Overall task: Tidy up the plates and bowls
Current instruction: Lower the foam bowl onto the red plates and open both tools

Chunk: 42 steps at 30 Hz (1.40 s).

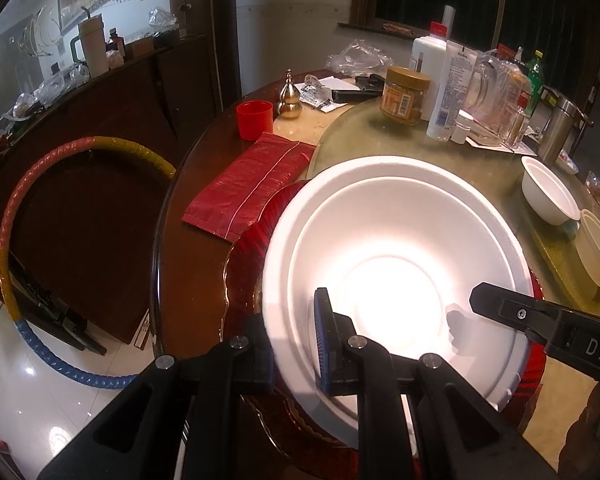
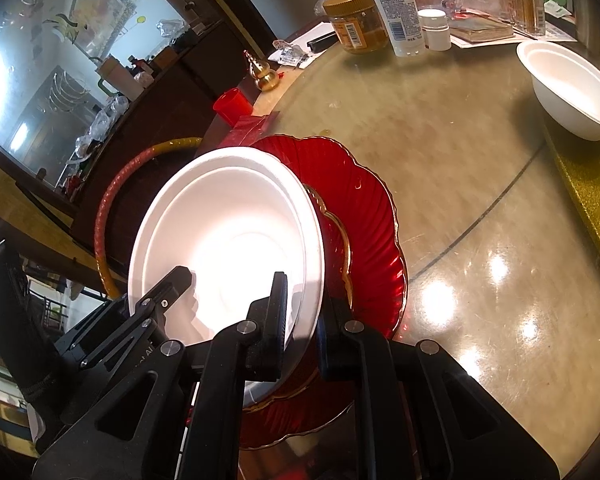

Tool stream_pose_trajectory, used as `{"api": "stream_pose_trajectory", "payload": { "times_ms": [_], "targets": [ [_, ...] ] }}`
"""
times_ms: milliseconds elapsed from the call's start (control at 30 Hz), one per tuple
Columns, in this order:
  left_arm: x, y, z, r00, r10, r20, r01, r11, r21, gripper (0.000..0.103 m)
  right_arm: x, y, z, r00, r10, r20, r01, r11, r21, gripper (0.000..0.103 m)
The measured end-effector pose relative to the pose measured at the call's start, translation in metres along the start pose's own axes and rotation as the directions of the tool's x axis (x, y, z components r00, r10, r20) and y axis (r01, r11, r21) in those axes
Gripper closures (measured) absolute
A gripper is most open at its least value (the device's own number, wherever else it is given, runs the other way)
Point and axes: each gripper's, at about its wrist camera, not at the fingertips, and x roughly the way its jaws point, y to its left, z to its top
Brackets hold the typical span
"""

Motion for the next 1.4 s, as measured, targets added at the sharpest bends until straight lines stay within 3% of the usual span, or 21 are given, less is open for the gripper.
{"api": "stream_pose_trajectory", "payload": {
  "times_ms": [500, 600, 633, 667, 733, 767, 867, 933, 1067, 1133, 1200, 1267, 1400],
  "targets": [
    [-0.002, 0.0, -0.001, 1.0, -0.002, 0.002, 0.002, 1.0, -0.006, 0.087, -0.003, 0.002, 0.0, 1.0, -0.03, 0.005, 0.03, 1.0, -0.009, 0.09],
    [-0.004, 0.001, -0.001, 1.0, -0.008, 0.008, 0.008, 1.0, -0.01, 0.078, -0.006, 0.003, 0.0, 0.999, -0.046, 0.014, 0.046, 0.999, -0.014, 0.088],
    [-0.005, 0.001, -0.001, 1.0, -0.01, 0.011, 0.01, 1.0, -0.013, 0.071, -0.007, 0.004, 0.0, 0.998, -0.059, 0.018, 0.06, 0.998, -0.02, 0.088],
    [-0.006, 0.002, -0.001, 1.0, -0.009, 0.017, 0.01, 1.0, -0.017, 0.068, -0.008, 0.006, 0.0, 0.997, -0.074, 0.022, 0.075, 0.997, -0.029, 0.084],
    [-0.011, 0.002, -0.001, 0.999, -0.017, 0.037, 0.018, 1.0, -0.024, 0.052, -0.011, 0.008, 0.0, 0.997, -0.075, 0.03, 0.076, 0.996, -0.039, 0.073],
    [-0.013, 0.002, -0.001, 0.999, -0.02, 0.049, 0.022, 0.999, -0.027, 0.05, -0.013, 0.009, 0.0, 0.997, -0.075, 0.037, 0.076, 0.996, -0.04, 0.059],
    [-0.019, 0.002, -0.001, 0.997, -0.018, 0.072, 0.02, 0.999, -0.029, 0.045, -0.019, 0.011, 0.0, 0.993, -0.091, 0.072, 0.094, 0.994, -0.05, 0.054],
    [-0.021, 0.004, 0.0, 0.997, -0.008, 0.082, 0.011, 0.999, -0.039, 0.034, -0.023, 0.01, 0.001, 0.992, -0.092, 0.087, 0.096, 0.995, -0.04, 0.054],
    [-0.029, 0.013, 0.002, 0.993, -0.024, 0.116, 0.034, 0.996, -0.087, 0.032, -0.038, -0.001, 0.004, 0.989, -0.038, 0.14, 0.034, 0.999, 0.032, 0.054],
    [-0.034, 0.015, 0.006, 0.99, -0.034, 0.138, 0.049, 0.993, -0.11, 0.022, -0.046, -0.009, 0.005, 0.985, -0.001, 0.172, -0.013, 0.997, 0.079, 0.054],
    [-0.037, 0.013, 0.013, 0.988, -0.057, 0.141, 0.073, 0.991, -0.115, 0.022, -0.055, -0.022, 0.007, 0.98, 0.041, 0.196, -0.07, 0.986, 0.148, 0.052],
    [-0.041, 0.004, 0.024, 0.986, -0.09, 0.14, 0.104, 0.99, -0.098, 0.022, -0.066, -0.038, 0.008, 0.971, 0.066, 0.23, -0.119, 0.967, 0.225, 0.046],
    [-0.047, -0.033, 0.049, 0.975, -0.183, 0.125, 0.187, 0.982, -0.019, 0.022, -0.088, -0.081, 0.005, 0.953, 0.068, 0.294, -0.181, 0.909, 0.376, 0.046]
  ]
}}
